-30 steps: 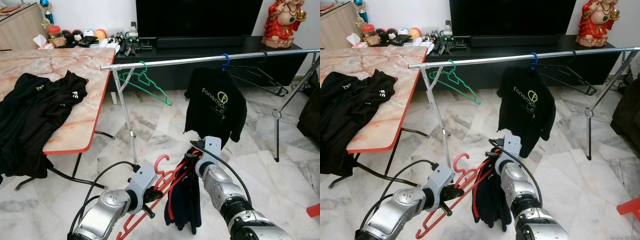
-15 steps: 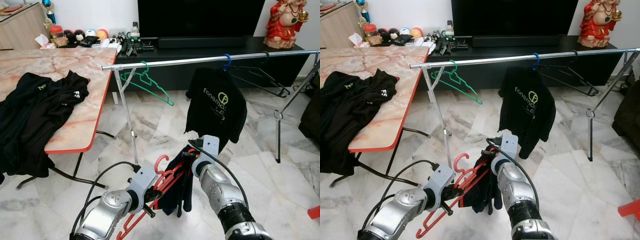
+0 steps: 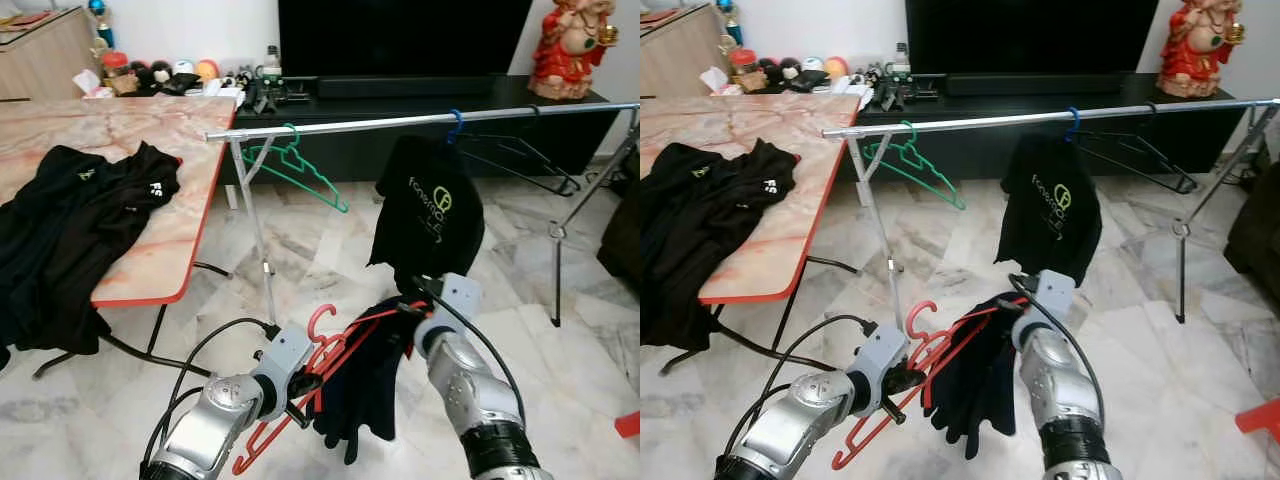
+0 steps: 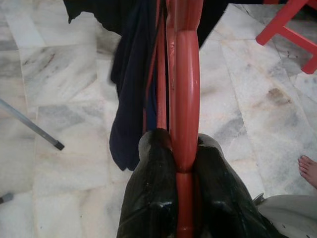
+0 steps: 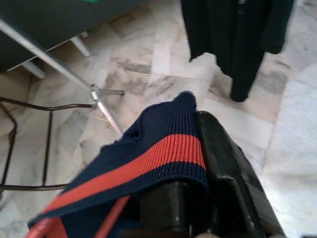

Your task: Hang hanger

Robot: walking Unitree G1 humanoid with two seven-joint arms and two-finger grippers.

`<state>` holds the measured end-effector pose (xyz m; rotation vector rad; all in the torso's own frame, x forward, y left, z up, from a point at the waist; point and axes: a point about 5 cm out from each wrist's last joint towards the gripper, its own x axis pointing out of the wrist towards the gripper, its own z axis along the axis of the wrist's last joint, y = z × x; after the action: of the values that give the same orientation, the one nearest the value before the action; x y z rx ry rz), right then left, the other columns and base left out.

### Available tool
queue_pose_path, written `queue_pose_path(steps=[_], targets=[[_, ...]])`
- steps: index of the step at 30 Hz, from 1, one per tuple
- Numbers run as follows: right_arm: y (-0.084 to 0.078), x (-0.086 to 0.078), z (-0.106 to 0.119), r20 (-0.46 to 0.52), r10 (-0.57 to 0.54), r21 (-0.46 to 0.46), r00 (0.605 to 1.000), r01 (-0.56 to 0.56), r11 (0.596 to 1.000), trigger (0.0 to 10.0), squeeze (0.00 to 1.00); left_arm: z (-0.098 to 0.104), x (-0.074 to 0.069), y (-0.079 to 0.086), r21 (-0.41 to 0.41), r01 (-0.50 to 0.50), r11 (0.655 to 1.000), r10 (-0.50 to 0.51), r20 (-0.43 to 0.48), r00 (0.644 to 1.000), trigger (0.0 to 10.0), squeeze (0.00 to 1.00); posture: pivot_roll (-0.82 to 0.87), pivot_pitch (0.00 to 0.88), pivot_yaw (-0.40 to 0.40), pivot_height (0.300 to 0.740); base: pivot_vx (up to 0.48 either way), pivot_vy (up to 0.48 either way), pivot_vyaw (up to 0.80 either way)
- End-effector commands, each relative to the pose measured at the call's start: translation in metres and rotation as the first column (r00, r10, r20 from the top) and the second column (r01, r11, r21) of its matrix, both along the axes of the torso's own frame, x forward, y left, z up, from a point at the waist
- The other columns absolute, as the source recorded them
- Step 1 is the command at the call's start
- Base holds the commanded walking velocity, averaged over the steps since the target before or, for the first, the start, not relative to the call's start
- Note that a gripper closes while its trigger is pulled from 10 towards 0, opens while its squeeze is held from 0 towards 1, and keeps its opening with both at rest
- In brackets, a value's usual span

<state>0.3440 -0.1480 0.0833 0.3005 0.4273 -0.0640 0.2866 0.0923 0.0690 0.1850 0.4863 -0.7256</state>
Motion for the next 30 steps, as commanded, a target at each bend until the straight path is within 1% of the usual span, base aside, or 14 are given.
queue_pose_path(steps=[1,3,5,7,8,9,13,18,20,21,23,24,27,30], targets=[[0.002,0.001,0.006,0.018,0.01,0.008,1.0,-0.011,1.0,10.0,0.0,0.002,0.001,0.008,0.011,-0.023,1.0,0.022,0.01,1.0,10.0,0.0,0.08,0.046,-0.015,0.74,0.0,0.0,0.0],[0.003,0.0,0.006,0.015,0.02,0.015,1.0,-0.02,1.0,10.0,0.0,0.002,0.001,0.008,0.01,-0.023,1.0,0.023,0.01,1.0,10.0,0.0,0.08,0.049,-0.015,0.74,0.0,0.0,0.0],[0.022,-0.003,0.007,0.03,0.139,0.054,0.99,-0.141,0.989,10.0,0.0,0.003,0.001,0.007,0.003,-0.02,1.0,0.02,0.012,1.0,10.0,0.0,0.07,0.053,-0.011,0.74,0.0,0.0,0.0],[0.025,-0.003,0.008,0.034,0.157,0.058,0.987,-0.159,0.986,10.0,0.0,0.003,0.001,0.007,0.0,-0.018,1.0,0.018,0.012,1.0,10.0,0.0,0.07,0.053,-0.011,0.74,0.0,0.0,0.0],[0.038,-0.004,0.013,0.065,0.227,0.078,0.972,-0.232,0.97,10.0,0.0,0.004,0.001,0.004,-0.011,0.002,1.0,-0.001,0.012,1.0,10.0,0.0,0.07,0.053,-0.011,0.74,0.0,0.0,0.0],[0.042,-0.005,0.015,0.075,0.248,0.082,0.966,-0.254,0.964,10.0,0.0,0.004,0.001,0.003,-0.014,0.009,1.0,-0.008,0.012,1.0,10.0,0.0,0.07,0.053,-0.011,0.74,0.0,0.0,0.0],[0.051,-0.003,0.021,0.113,0.316,0.045,0.942,-0.323,0.945,10.0,0.0,0.006,-0.003,-0.004,-0.045,0.055,0.997,-0.055,0.004,0.998,10.0,0.0,0.07,0.057,-0.011,0.74,0.0,0.0,0.0],[0.044,0.003,0.029,0.14,0.344,-0.041,0.929,-0.342,0.939,10.0,0.0,0.006,-0.009,-0.005,-0.068,0.094,0.993,-0.094,-0.008,0.996,10.0,0.0,0.08,0.057,-0.014,0.74,0.0,0.0,0.0],[0.037,0.007,0.031,0.137,0.33,-0.101,0.934,-0.318,0.943,10.0,0.0,0.005,-0.011,-0.003,-0.07,0.102,0.992,-0.103,-0.011,0.995,10.0,0.0,0.07,0.059,-0.014,0.74,0.0,0.0,0.0],[0.028,0.012,0.033,0.138,0.294,-0.11,0.946,-0.28,0.954,10.0,0.0,0.004,-0.012,-0.002,-0.073,0.111,0.991,-0.112,-0.016,0.994,10.0,0.0,0.07,0.059,-0.016,0.74,0.0,0.0,0.0],[0.024,0.014,0.034,0.143,0.277,-0.114,0.95,-0.262,0.958,10.0,0.0,0.004,-0.013,-0.002,-0.074,0.113,0.991,-0.114,-0.016,0.993,10.0,0.0,0.07,0.059,-0.016,0.74,0.0,0.0,0.0],[0.02,0.015,0.035,0.14,0.271,-0.157,0.952,-0.249,0.956,10.0,0.0,0.005,-0.013,-0.002,-0.082,0.118,0.99,-0.12,-0.015,0.993,10.0,0.0,0.07,0.061,-0.016,0.74,0.0,0.0,0.0],[0.018,0.016,0.034,0.13,0.284,-0.238,0.95,-0.248,0.939,10.0,0.0,0.006,-0.013,-0.002,-0.086,0.121,0.989,-0.122,-0.012,0.992,10.0,0.0,0.07,0.061,-0.017,0.74,0.0,0.0,0.0],[0.019,0.013,0.025,0.106,0.284,-0.249,0.953,-0.251,0.936,10.0,0.0,0.007,-0.012,-0.004,-0.09,0.116,0.989,-0.117,-0.008,0.993,10.0,0.0,0.07,0.064,-0.017,0.74,0.0,0.0,0.0]])
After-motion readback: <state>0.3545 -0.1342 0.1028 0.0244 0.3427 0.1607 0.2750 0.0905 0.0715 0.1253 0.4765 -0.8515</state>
